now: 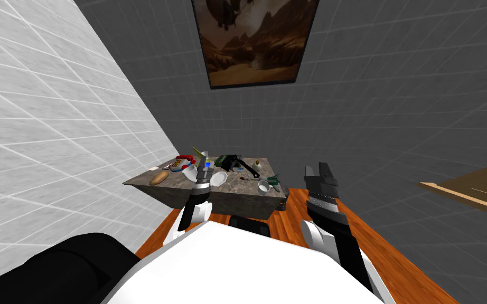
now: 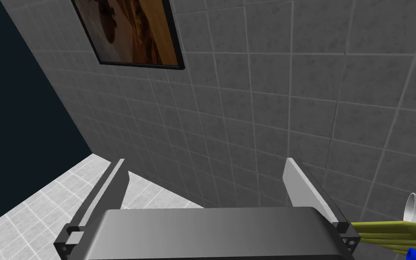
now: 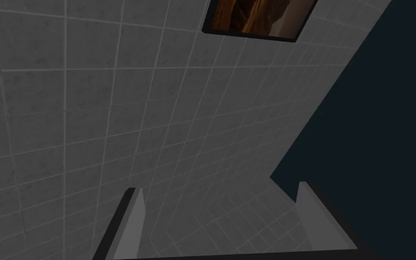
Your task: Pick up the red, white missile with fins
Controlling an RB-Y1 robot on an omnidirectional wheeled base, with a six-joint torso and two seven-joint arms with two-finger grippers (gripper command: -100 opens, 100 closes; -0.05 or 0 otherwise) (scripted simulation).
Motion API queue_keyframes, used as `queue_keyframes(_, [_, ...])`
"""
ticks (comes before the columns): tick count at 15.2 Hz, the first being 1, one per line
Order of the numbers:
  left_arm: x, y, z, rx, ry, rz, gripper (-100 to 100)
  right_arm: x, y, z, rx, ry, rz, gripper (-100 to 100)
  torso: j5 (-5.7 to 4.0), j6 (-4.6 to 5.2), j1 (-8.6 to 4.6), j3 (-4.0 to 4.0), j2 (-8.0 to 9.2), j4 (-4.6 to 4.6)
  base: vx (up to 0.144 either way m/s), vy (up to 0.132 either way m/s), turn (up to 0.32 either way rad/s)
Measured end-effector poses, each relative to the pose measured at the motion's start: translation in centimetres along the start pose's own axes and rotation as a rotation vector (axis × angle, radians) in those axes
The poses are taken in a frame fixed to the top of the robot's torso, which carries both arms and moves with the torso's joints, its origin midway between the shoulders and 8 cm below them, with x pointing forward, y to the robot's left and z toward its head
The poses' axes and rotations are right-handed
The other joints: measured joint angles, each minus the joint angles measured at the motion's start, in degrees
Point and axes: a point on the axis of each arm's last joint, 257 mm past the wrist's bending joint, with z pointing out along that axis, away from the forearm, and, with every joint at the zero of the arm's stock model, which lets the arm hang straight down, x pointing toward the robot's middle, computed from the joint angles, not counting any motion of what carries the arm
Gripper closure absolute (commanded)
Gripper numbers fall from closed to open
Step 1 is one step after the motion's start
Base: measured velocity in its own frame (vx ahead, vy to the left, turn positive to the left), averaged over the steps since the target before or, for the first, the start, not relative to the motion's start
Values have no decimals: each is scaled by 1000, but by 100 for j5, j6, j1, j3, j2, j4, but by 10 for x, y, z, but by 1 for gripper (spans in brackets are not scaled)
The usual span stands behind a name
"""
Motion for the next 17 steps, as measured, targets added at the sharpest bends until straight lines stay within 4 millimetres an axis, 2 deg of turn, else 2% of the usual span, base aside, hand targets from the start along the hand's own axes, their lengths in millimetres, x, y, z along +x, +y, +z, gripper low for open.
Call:
queue_keyframes(7, [0,0,0,0,0,0,0,32,-26,3,15,150,-129,-100,5,-1,26,28,47,11,-117,51,25])
queue_keyframes(17, [0,0,0,0,0,0,0,79,-89,7,39,364,-402,-100,8,0,35,15,26,6,-66,76,18])
